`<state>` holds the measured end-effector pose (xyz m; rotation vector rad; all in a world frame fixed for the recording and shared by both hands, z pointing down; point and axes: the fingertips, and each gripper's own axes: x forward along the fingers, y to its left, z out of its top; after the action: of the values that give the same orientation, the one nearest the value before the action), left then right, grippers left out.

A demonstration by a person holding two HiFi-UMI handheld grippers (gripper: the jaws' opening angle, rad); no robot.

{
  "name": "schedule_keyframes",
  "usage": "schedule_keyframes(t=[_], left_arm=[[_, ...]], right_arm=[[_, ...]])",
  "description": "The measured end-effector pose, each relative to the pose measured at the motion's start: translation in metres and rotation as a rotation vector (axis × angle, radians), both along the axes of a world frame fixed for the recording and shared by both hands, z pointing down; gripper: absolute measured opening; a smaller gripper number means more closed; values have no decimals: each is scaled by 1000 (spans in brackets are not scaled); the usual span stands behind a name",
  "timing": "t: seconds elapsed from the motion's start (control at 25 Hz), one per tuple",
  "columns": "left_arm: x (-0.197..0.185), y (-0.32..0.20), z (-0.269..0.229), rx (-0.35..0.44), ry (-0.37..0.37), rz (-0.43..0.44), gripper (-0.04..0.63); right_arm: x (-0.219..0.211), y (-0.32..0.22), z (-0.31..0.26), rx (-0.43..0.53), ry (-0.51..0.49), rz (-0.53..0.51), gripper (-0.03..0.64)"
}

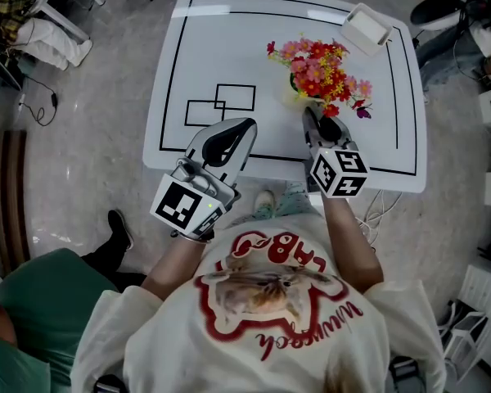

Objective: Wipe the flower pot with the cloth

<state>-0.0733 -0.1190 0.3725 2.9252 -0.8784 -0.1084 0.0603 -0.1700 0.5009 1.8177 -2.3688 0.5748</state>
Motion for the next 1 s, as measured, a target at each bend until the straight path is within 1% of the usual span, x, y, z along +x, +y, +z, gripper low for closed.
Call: schedule_keyframes(t=[0.4, 1.0], left_arm=[[1, 3, 0, 3, 3, -3, 4], [-2, 2, 1, 3, 4, -13, 4]], right_arm=[[-4, -1, 0, 0, -4, -11, 66], [-21, -8, -3, 11, -16, -54, 66]])
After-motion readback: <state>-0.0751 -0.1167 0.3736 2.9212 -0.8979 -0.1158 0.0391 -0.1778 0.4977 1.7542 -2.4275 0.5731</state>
